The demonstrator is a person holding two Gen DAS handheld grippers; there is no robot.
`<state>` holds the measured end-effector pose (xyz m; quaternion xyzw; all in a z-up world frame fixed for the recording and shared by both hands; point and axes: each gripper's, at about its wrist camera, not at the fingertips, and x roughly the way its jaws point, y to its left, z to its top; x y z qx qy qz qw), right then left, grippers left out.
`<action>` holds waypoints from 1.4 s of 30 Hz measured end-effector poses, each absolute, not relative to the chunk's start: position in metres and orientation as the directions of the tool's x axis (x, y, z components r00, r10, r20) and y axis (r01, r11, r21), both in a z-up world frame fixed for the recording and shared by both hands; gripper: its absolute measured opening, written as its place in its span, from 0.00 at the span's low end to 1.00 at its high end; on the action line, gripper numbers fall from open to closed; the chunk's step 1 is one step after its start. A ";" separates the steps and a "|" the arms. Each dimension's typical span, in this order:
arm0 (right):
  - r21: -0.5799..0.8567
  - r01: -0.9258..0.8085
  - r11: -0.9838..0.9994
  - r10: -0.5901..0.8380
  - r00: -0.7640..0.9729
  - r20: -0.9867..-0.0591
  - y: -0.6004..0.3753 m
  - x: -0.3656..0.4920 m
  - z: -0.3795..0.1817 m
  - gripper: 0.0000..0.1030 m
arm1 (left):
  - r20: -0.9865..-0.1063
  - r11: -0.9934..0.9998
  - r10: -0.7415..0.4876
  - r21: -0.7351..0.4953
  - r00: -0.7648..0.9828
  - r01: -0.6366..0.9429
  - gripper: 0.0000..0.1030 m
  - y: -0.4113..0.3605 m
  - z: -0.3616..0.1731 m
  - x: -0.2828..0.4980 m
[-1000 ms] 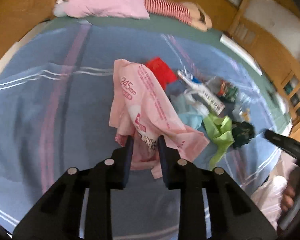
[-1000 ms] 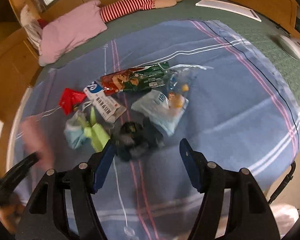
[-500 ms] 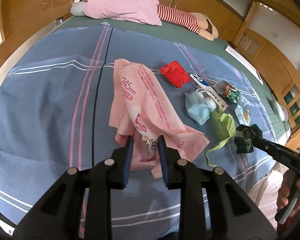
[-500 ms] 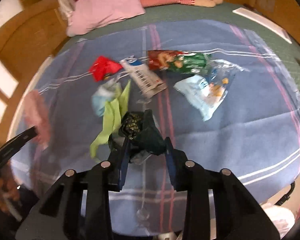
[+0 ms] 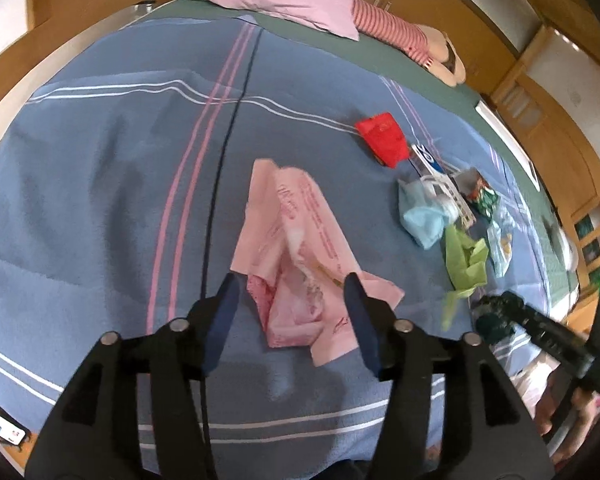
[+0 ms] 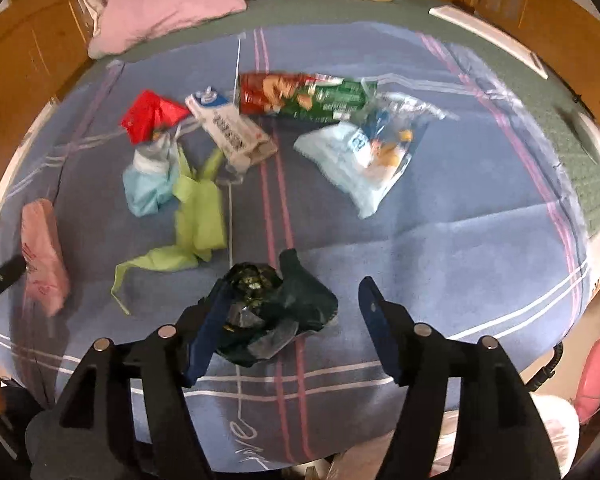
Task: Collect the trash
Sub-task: 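Carry the pink bag and green wrapper over the white basket and open both tools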
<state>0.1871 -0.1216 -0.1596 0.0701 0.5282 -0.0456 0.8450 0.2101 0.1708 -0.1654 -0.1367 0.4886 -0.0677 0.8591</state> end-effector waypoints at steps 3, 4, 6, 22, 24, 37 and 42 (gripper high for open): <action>0.080 0.128 0.989 0.017 0.433 -0.901 -0.116 0.185 -0.165 0.63 | -0.825 0.948 -0.247 -0.315 0.509 -0.052 0.62 0.176 -0.168 0.211; 0.070 0.114 0.991 0.014 0.435 -0.900 -0.112 0.185 -0.165 0.63 | -0.825 0.946 -0.249 -0.318 0.507 -0.053 0.63 0.177 -0.168 0.211; 0.066 0.086 0.994 0.022 0.437 -0.899 -0.106 0.183 -0.166 0.60 | -0.828 0.946 -0.253 -0.320 0.501 -0.051 0.70 0.174 -0.170 0.213; 0.100 0.028 0.995 0.072 0.502 -0.862 -0.097 0.153 -0.137 0.42 | -0.811 0.965 -0.262 -0.224 0.524 0.136 0.28 0.129 -0.167 0.215; 0.109 0.024 0.994 0.081 0.517 -0.852 -0.098 0.148 -0.131 0.42 | -0.792 0.969 -0.245 -0.183 0.560 0.164 0.28 0.123 -0.160 0.210; 0.084 0.046 0.995 0.044 0.564 -0.825 -0.108 0.132 -0.116 0.42 | -0.697 0.973 -0.165 0.001 0.698 0.231 0.28 0.105 -0.135 0.190; 0.025 0.015 1.000 0.010 0.638 -0.770 -0.121 0.099 -0.080 0.42 | -0.667 0.966 -0.218 -0.044 0.713 0.254 0.28 0.110 -0.124 0.182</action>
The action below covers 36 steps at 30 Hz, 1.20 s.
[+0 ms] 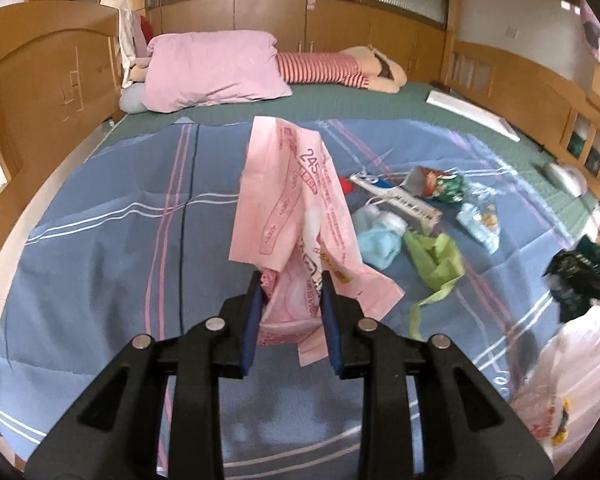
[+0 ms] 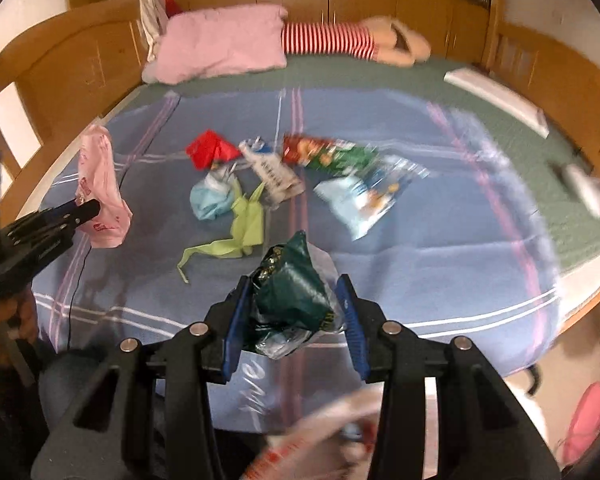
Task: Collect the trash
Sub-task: 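Carry the pink bag and green wrapper over the white basket and open both tools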
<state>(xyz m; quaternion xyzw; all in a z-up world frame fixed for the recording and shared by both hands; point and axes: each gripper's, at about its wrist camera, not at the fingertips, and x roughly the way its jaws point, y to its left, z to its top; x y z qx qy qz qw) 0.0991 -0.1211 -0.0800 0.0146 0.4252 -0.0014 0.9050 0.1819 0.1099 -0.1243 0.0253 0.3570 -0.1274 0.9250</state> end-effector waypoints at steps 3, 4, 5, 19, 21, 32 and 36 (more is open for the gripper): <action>-0.008 0.025 1.000 -0.023 0.663 -0.748 -0.142 0.072 -0.061 0.42 | -0.667 0.949 -0.299 -0.129 0.683 0.289 0.28 0.110 -0.118 0.168; -0.021 0.035 0.999 -0.039 0.653 -0.757 -0.151 0.064 -0.059 0.42 | -0.663 0.941 -0.323 -0.151 0.676 0.301 0.28 0.108 -0.115 0.162; -0.035 0.049 0.998 -0.058 0.637 -0.769 -0.160 0.057 -0.059 0.42 | -0.653 0.928 -0.362 -0.184 0.665 0.325 0.28 0.105 -0.112 0.152; 0.044 0.236 0.971 -0.038 0.331 -0.943 -0.213 -0.006 -0.151 0.64 | -0.630 0.826 -0.510 -0.169 0.586 0.538 0.28 0.023 -0.086 0.077; 0.062 0.261 0.963 -0.045 0.385 -0.922 -0.220 -0.010 -0.139 0.73 | -0.632 0.820 -0.513 -0.161 0.581 0.549 0.28 0.018 -0.085 0.073; 0.275 0.394 0.877 -0.065 0.664 -0.745 -0.271 -0.033 -0.077 0.75 | -0.674 0.644 -0.634 -0.188 0.380 0.742 0.28 -0.048 -0.096 0.035; 0.289 0.437 0.852 -0.114 0.694 -0.711 -0.289 -0.036 -0.063 0.75 | -0.723 0.425 -0.666 -0.168 0.182 0.889 0.32 -0.101 -0.118 -0.003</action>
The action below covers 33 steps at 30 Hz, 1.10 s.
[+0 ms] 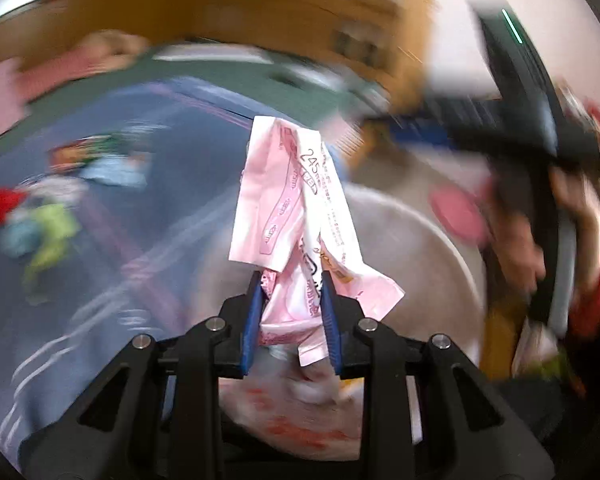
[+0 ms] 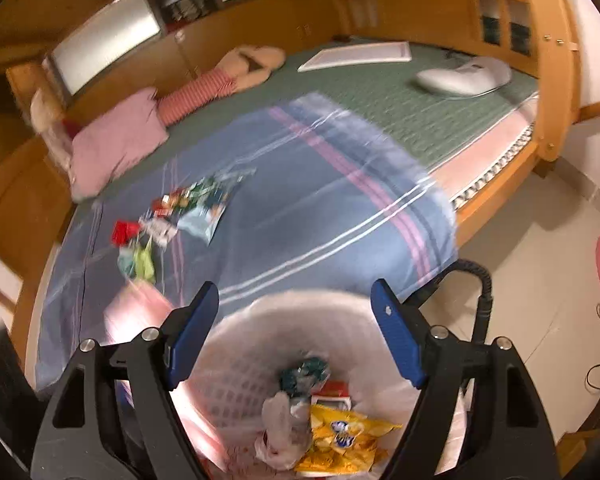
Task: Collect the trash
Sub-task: 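Carry the pink bag and green wrapper over the white basket and open both tools, then grasp the green paper crane with the left tool while the right tool grasps the clear plastic bag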
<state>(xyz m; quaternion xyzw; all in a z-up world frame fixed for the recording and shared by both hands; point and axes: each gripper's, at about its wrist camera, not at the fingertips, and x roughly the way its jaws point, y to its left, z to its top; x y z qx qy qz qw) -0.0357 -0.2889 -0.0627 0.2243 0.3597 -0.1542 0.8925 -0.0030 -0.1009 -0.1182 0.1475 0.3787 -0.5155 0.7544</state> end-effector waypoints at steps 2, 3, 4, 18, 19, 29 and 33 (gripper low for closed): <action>0.289 0.446 0.847 -0.122 0.692 -0.711 -0.293 -0.037 -0.062 0.75 | -0.754 0.374 -0.633 -0.096 0.178 0.922 0.54 -0.117 -0.128 -0.017; 0.289 0.451 0.845 -0.126 0.692 -0.711 -0.295 -0.037 -0.062 0.75 | -0.759 0.371 -0.623 -0.072 0.191 0.926 0.74 -0.119 -0.131 -0.019; 0.289 0.455 0.842 -0.129 0.689 -0.713 -0.296 -0.037 -0.063 0.75 | -0.756 0.383 -0.621 -0.063 0.207 0.922 0.80 -0.117 -0.132 -0.018; 0.323 0.430 0.843 -0.031 0.639 -0.769 -0.276 0.000 -0.096 0.75 | -0.820 0.920 -0.292 -0.100 0.492 0.379 0.81 -0.035 -0.133 0.207; 0.325 0.424 0.846 -0.025 0.639 -0.768 -0.274 0.003 -0.096 0.75 | -0.832 0.918 -0.287 -0.097 0.476 0.383 0.81 -0.042 -0.142 0.216; 0.216 0.358 0.908 -0.007 0.530 -0.848 -0.248 0.085 -0.119 0.75 | -0.835 0.925 -0.218 -0.012 0.506 0.379 0.17 -0.045 -0.177 0.223; 0.242 0.324 0.914 0.041 0.522 -0.852 -0.235 0.143 -0.129 0.75 | -0.776 0.926 -0.328 -0.154 0.538 0.344 0.17 -0.022 -0.161 0.204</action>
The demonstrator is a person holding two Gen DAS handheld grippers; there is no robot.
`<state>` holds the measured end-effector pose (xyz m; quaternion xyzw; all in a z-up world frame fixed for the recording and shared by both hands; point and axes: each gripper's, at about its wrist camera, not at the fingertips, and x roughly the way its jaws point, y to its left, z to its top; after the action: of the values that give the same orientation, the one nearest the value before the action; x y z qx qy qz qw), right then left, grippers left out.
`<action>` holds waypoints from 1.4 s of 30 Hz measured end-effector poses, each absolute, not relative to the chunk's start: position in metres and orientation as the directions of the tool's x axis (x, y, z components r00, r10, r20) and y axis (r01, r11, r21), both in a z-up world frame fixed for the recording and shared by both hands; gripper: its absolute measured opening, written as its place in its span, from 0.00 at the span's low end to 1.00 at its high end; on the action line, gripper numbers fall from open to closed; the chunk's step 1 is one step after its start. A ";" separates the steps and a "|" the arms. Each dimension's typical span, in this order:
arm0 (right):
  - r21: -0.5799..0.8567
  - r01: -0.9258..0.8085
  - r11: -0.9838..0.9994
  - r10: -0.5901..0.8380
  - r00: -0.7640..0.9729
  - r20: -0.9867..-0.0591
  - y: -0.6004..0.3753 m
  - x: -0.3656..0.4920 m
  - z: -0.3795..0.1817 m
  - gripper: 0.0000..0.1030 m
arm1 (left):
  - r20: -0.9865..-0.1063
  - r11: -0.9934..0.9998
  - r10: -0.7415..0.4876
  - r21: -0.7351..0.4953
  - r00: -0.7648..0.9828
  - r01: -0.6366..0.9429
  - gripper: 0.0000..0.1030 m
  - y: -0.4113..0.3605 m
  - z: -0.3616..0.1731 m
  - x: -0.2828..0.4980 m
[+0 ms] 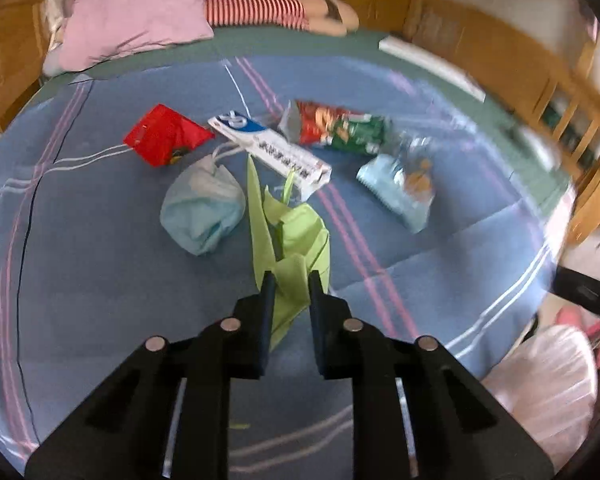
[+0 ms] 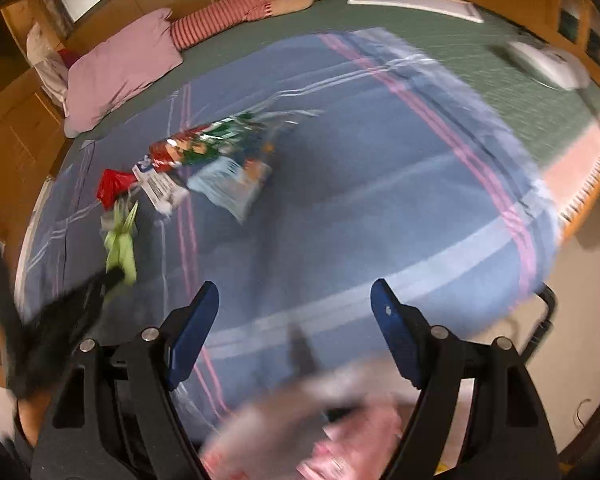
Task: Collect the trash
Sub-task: 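Grasp the green paper crane with the left tool while the right tool grasps the clear plastic bag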
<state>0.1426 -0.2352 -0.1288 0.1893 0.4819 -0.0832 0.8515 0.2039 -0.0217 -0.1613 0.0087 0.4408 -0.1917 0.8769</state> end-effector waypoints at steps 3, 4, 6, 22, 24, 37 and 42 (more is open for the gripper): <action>0.225 0.321 0.920 0.032 0.508 -0.861 -0.229 0.195 -0.139 0.75 | -0.740 0.937 -0.333 -0.191 0.584 0.293 0.17 -0.006 -0.152 0.197; 0.219 0.329 0.919 0.026 0.503 -0.864 -0.228 0.208 -0.143 0.75 | -0.736 0.940 -0.333 -0.209 0.590 0.270 0.17 -0.001 -0.152 0.198; 0.197 0.353 0.914 0.003 0.483 -0.876 -0.228 0.237 -0.155 0.75 | -0.738 0.944 -0.328 -0.238 0.590 0.226 0.17 0.008 -0.153 0.201; 0.015 -0.113 0.994 0.059 0.404 -0.913 -0.179 0.208 -0.144 0.16 | -0.765 0.945 -0.318 -0.306 0.561 0.119 0.17 0.031 -0.161 0.204; -0.031 -0.052 0.998 -0.007 0.419 -0.908 -0.186 0.205 -0.143 0.43 | -0.777 0.946 -0.316 -0.302 0.544 0.118 0.17 0.029 -0.164 0.205; 0.090 -0.023 0.996 0.092 0.383 -0.919 -0.163 0.210 -0.174 0.67 | -0.808 0.953 -0.287 -0.297 0.515 0.065 0.33 0.034 -0.173 0.210; 0.018 -0.071 0.997 0.046 0.410 -0.911 -0.145 0.202 -0.175 0.49 | -0.817 0.954 -0.280 -0.297 0.504 0.049 0.42 0.035 -0.176 0.211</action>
<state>0.2021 -0.1454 -0.1751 -0.0118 0.5421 0.0349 0.8395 0.2112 0.0349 -0.1762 -0.1182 0.4885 -0.0958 0.8592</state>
